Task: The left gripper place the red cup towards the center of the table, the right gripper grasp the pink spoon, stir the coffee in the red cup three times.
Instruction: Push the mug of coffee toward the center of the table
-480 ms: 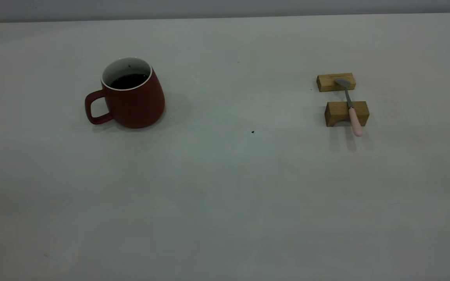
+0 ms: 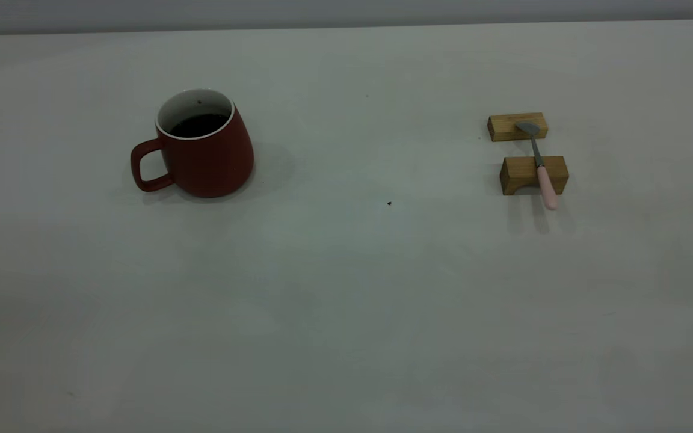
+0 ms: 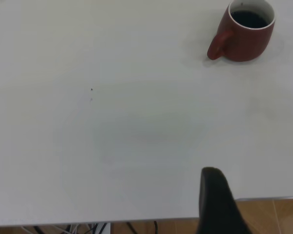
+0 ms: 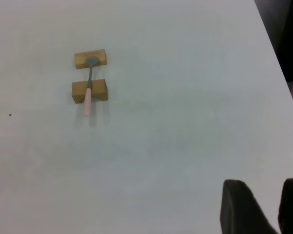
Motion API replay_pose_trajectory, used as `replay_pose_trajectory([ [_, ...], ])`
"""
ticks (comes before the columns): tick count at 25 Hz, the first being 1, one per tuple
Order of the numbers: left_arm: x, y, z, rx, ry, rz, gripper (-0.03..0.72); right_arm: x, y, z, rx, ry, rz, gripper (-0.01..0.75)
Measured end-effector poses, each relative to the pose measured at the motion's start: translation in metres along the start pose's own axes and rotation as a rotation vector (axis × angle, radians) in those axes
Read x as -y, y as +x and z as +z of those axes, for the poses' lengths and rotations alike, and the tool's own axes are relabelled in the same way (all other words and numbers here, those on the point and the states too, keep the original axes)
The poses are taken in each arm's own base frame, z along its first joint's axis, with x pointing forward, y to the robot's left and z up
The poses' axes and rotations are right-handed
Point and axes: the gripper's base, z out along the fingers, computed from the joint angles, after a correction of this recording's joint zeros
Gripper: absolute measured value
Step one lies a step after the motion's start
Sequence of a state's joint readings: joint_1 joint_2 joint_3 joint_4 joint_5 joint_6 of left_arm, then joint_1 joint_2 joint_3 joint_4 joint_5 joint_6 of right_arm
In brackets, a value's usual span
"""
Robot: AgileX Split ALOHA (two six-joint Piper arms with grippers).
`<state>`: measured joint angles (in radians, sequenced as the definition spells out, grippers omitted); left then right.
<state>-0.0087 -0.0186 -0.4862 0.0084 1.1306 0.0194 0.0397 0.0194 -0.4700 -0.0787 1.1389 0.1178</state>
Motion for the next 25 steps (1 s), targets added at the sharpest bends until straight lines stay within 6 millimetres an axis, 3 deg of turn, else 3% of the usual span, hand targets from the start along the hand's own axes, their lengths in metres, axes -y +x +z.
replay_pose_trajectory([
  [19,0.000,-0.001,0.001,-0.012,-0.001,0.003,0.478,0.000,0.000,0.000,0.000,0.000,0.000,0.238],
  [25,-0.006,-0.038,0.017,-0.177,-0.052,0.022,0.478,0.000,0.000,0.000,0.000,0.000,0.000,0.238],
])
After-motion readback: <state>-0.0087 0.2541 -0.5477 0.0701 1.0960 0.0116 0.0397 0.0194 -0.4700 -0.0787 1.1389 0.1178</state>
